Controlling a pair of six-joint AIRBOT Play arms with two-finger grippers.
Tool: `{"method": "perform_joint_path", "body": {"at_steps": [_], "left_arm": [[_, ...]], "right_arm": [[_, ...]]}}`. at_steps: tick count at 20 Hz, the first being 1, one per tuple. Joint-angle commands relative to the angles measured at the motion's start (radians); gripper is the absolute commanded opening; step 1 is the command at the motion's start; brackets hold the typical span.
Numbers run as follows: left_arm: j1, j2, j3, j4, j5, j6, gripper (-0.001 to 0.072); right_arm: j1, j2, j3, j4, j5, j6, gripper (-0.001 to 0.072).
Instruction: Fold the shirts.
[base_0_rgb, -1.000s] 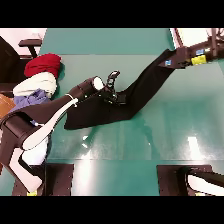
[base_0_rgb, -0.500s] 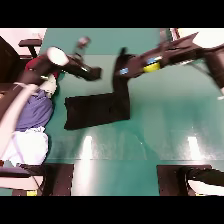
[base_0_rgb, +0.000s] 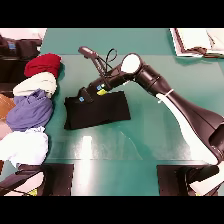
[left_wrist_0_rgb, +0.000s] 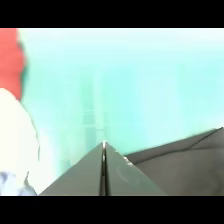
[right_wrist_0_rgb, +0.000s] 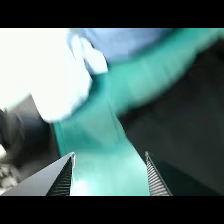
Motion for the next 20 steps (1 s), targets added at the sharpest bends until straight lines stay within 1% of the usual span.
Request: {"method": "perform_joint_path", "body": {"at_steps": [1,2,4,7,8,9,10,12,14,19,20], "left_arm": [[0.027,0.031,-0.001,0.018,-0.072,0.001,0.0022],[0.027,0.031,-0.001,0.015,-0.076,0.001,0.0022],[0.027,0.031,-0.001,0.015,-0.076,0.001,0.0022],[0.027,0.03,-0.001,-0.023,-0.095,0.008,0.0022],[0.027,0.028,-0.006,-0.055,-0.092,0.028,0.0022],[0.027,0.029,-0.017,-0.08,-0.083,0.03,0.0022],[0.027,0.028,-0.029,-0.105,-0.075,0.031,0.0022],[0.027,0.028,-0.06,-0.133,-0.053,0.053,0.0022],[0.027,0.028,-0.089,-0.154,-0.039,0.053,0.0022],[0.027,0.028,-0.109,-0.174,-0.04,0.053,0.0022],[0.027,0.028,-0.109,-0.183,-0.04,0.053,0.0022]], "right_arm": [[-0.081,0.012,-0.076,-0.122,0.113,0.051,0.0503],[-0.124,0.045,-0.145,-0.143,0.109,0.059,0.0502],[-0.225,0.117,-0.298,-0.202,0.092,0.108,0.0502],[-0.391,0.228,-0.544,-0.212,-0.013,0.138,0.0509],[-0.434,0.249,-0.61,-0.187,-0.061,0.141,0.0554],[-0.478,0.255,-0.663,-0.147,-0.1,0.14,0.0611],[-0.509,0.246,-0.698,-0.092,-0.112,0.14,0.0609],[-0.526,0.202,-0.713,-0.023,-0.109,0.124,0.0595],[-0.507,0.145,-0.689,0.053,-0.111,0.077,0.0595],[-0.38,-0.052,-0.505,0.16,-0.114,0.077,0.0592],[-0.353,-0.092,-0.463,0.19,-0.115,0.077,0.0515]]}}
